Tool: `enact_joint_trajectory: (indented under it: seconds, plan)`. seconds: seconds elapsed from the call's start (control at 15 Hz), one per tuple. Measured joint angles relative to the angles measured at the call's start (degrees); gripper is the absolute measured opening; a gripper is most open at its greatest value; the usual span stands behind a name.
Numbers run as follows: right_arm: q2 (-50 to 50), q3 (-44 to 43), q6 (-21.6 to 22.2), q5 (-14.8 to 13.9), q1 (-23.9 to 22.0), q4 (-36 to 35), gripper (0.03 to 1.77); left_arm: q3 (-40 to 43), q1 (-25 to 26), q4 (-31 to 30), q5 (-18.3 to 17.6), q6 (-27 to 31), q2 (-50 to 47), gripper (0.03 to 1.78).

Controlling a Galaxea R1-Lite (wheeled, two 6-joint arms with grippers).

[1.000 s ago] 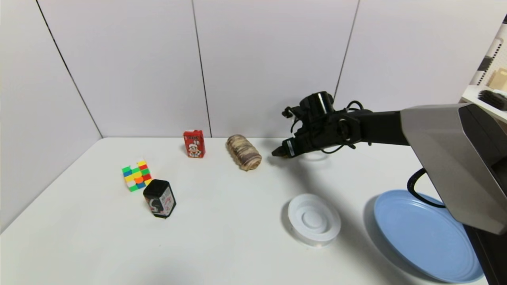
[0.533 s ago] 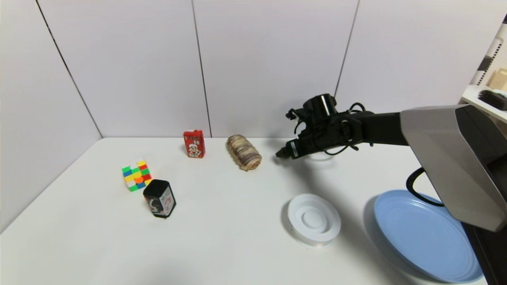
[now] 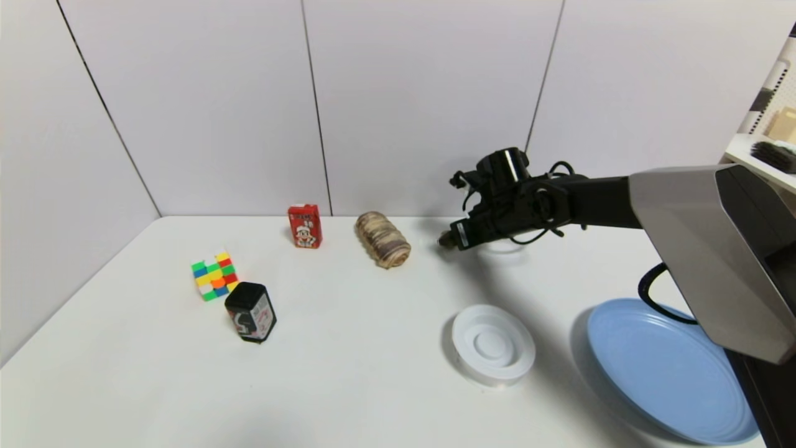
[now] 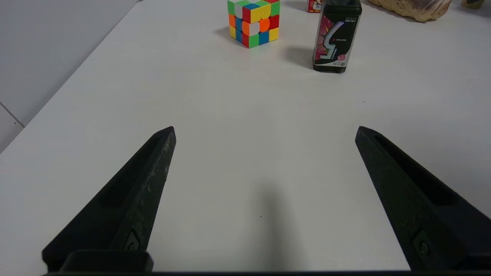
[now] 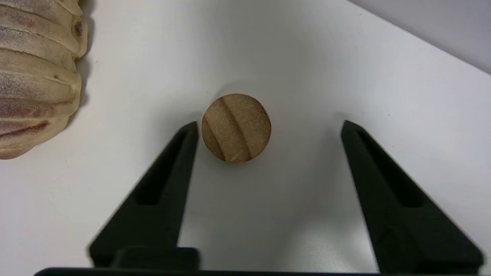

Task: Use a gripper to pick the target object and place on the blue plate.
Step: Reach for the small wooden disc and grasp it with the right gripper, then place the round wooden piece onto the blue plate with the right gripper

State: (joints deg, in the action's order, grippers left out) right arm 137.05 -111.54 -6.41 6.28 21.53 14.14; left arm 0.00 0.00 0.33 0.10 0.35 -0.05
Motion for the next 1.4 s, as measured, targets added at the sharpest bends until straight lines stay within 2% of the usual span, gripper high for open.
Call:
enact_joint_trajectory:
  seconds: [0.27, 0.33, 0.73, 0.93, 1.2, 1.4]
  plan:
    - [0.00, 0.00, -0.02, 0.09, 0.11, -0.04, 0.69, 0.00, 0.00, 0.00, -0.02, -0.02, 0.00, 1.69]
    - [-0.02, 0.00, 0.02, 0.00, 0.16, -0.09, 0.46, 0.00, 0.00, 0.00, -0.02, -0.05, 0.00, 1.69]
    - [-0.94, 0.00, 0.09, -0.16, 0.40, -0.04, 0.46, 0.00, 0.00, 0.00, -0.02, 0.00, 0.00, 1.69]
    - [-4.57, 0.09, 0.35, 0.11, 0.13, 0.35, 0.46, 0.00, 0.00, 0.00, -0.05, -0.02, 0.00, 1.69]
    - [-15.87, 2.17, 1.78, 0.69, -2.54, 7.28, 0.46, 0.00, 0.00, 0.00, -0.02, 0.00, 0.00, 1.69]
    - [-28.53, 9.09, 0.82, 3.01, -7.80, 13.71, 0.46, 0.00, 0.00, -0.02, -0.02, 0.00, 0.00, 1.69]
